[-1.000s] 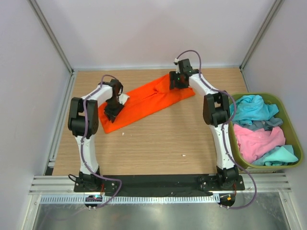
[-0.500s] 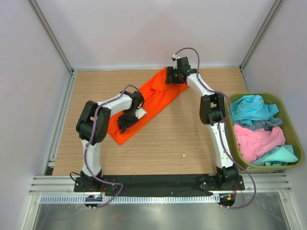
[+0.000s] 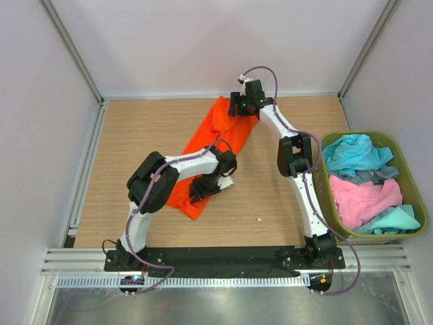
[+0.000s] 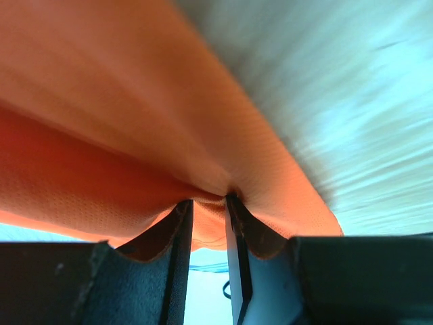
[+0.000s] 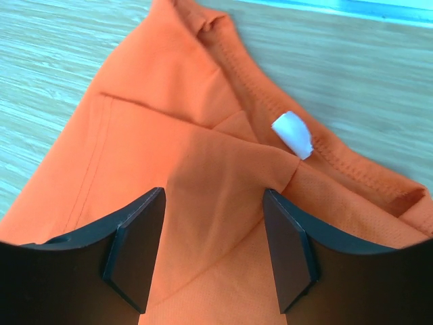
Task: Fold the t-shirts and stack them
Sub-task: Fold the tshirt
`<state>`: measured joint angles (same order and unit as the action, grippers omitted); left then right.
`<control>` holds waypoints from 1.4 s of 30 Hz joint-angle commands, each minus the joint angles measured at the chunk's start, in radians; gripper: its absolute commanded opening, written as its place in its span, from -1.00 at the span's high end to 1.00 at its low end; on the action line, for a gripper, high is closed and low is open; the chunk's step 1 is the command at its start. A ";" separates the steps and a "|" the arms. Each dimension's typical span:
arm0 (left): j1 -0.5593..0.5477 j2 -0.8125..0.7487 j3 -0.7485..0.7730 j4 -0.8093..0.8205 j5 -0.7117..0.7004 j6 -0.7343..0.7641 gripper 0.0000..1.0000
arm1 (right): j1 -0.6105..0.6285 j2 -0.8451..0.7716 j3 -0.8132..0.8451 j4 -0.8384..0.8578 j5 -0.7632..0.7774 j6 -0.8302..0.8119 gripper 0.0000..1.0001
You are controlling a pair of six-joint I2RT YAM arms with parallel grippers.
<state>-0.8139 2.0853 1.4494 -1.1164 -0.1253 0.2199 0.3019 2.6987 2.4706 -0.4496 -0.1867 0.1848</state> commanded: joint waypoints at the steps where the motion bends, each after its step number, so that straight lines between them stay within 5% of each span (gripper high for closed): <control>1: -0.053 0.088 0.034 0.095 0.150 -0.068 0.46 | 0.012 0.053 0.086 -0.009 -0.008 0.016 -0.32; 28: -0.240 0.292 0.445 0.032 0.216 -0.185 0.42 | 0.109 0.118 0.189 0.075 -0.048 0.021 -0.33; 35: -0.292 0.170 0.410 0.029 0.086 -0.171 -0.39 | 0.106 0.028 0.202 0.052 -0.002 -0.030 -0.40; 42: -0.292 -0.189 0.232 0.026 0.058 -0.151 -0.56 | 0.069 -0.280 0.127 0.022 0.099 -0.042 -0.47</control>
<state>-1.0763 2.1017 1.7004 -1.1362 -0.0517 0.0433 0.3908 2.6961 2.5950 -0.4580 -0.1497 0.1528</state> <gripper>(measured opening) 0.775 0.731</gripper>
